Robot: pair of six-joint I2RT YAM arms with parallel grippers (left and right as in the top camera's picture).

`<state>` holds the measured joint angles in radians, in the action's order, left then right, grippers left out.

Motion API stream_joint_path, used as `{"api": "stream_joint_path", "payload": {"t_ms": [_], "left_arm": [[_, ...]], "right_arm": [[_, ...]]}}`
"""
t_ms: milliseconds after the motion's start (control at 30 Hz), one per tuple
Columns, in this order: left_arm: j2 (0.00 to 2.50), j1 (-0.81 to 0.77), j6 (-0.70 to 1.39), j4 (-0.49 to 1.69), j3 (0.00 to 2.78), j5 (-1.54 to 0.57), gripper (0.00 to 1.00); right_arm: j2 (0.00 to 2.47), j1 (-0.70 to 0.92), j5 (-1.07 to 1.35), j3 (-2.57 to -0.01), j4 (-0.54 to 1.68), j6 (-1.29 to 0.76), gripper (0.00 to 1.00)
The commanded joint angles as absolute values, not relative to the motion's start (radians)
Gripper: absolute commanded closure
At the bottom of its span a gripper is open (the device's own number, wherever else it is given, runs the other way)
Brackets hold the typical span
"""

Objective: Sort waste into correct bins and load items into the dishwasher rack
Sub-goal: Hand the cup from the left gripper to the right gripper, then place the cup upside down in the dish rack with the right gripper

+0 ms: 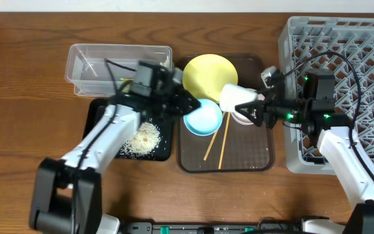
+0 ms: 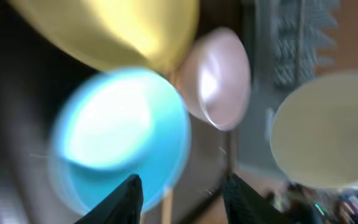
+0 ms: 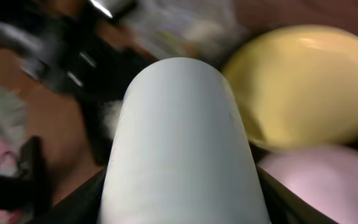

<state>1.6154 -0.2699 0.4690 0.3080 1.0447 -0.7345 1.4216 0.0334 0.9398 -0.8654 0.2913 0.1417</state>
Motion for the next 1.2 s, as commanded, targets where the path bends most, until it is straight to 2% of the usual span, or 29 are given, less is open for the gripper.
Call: {"api": "stream_joint_path", "payload": {"t_ms": [0, 167, 367, 467, 600, 867, 1167], "left_arm": [[1.491, -0.190, 0.392, 0.327, 1.053, -0.641, 0.54], [1.370, -0.110, 0.331, 0.421, 1.053, -0.590, 0.54], [1.324, -0.102, 0.323, 0.591, 1.053, -0.214, 0.55], [1.325, -0.102, 0.326, 0.638, 1.053, -0.130, 0.54], [1.325, -0.102, 0.326, 0.643, 1.053, -0.128, 0.50], [1.325, -0.102, 0.326, 0.644, 1.053, -0.130, 0.50], [1.325, -0.102, 0.326, 0.644, 1.053, -0.130, 0.50]], "right_arm": [[1.338, -0.017, 0.785, -0.921, 0.362, 0.127, 0.68], [1.259, -0.105, 0.572, -1.032, 0.603, 0.127, 0.99], [1.253, -0.191, 0.236, -1.161, 0.847, 0.019, 0.99], [1.265, -0.241, 0.068, -1.193, 0.936, -0.048, 0.99], [1.285, -0.318, -0.056, -1.199, 0.971, -0.090, 0.99], [1.378, -0.463, -0.056, -1.199, 0.976, -0.090, 0.99], [1.525, -0.502, -0.044, -1.199, 0.914, -0.097, 0.98]]}}
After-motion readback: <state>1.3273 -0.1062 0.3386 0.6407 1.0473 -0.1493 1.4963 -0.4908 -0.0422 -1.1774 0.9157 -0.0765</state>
